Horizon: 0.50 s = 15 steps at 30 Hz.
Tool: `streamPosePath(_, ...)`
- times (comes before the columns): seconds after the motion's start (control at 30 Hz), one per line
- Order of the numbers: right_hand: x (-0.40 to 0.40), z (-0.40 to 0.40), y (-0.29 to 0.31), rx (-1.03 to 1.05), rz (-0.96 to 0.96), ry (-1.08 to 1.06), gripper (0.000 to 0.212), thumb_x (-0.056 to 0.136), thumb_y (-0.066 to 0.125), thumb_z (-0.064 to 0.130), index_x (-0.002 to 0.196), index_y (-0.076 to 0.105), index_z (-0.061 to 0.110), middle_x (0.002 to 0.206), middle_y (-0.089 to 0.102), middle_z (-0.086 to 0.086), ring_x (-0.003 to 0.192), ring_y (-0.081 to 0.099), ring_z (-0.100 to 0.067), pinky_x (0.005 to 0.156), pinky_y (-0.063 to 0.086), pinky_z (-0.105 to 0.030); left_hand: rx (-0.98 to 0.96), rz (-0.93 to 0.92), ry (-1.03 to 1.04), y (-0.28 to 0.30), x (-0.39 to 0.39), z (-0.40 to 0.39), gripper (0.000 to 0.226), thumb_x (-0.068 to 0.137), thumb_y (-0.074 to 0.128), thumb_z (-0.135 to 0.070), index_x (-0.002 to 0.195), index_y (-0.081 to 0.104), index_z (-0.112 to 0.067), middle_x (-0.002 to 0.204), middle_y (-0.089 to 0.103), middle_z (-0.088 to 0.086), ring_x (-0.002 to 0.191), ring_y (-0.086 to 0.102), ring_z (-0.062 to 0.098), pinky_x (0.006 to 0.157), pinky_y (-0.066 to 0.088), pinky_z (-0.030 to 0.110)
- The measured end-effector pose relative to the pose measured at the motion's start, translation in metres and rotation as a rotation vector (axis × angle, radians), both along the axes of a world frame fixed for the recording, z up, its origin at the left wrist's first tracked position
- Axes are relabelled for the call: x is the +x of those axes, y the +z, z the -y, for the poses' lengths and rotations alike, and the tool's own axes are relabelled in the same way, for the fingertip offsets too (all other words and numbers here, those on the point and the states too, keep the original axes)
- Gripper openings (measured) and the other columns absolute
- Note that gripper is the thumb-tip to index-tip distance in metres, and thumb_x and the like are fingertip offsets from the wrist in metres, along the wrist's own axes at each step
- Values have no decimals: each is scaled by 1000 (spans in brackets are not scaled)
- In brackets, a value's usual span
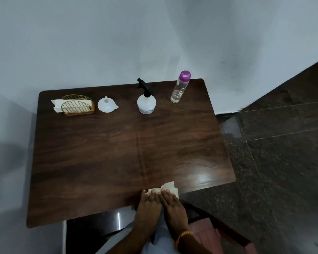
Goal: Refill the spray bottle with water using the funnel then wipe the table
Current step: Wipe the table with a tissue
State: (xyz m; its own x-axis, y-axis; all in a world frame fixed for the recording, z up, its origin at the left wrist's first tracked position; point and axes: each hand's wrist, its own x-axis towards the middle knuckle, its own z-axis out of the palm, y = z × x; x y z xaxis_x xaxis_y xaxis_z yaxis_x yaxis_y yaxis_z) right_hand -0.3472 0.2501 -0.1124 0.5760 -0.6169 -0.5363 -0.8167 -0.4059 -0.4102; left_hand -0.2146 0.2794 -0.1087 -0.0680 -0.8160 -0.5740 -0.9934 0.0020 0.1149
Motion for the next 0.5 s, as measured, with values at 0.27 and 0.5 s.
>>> streamPosePath(0.27,-5,18,-2,-103,-36,62,59,53,96,36,110,81,24,116,77,13,99,74,-4,84,61,-20,44,-13,-86,8,-1,30,38,108,44,-29,142,56,-17,132,67,8,126,60,30,121,22,61)
streamPosePath(0.5,-19,50,7,-183,-51,41,18,88,64,32,103,72,26,87,77,1,69,73,-20,64,62,-36,44,-12,-124,49,1,67,25,105,47,-21,116,69,-20,122,71,7,115,67,29,110,41,44)
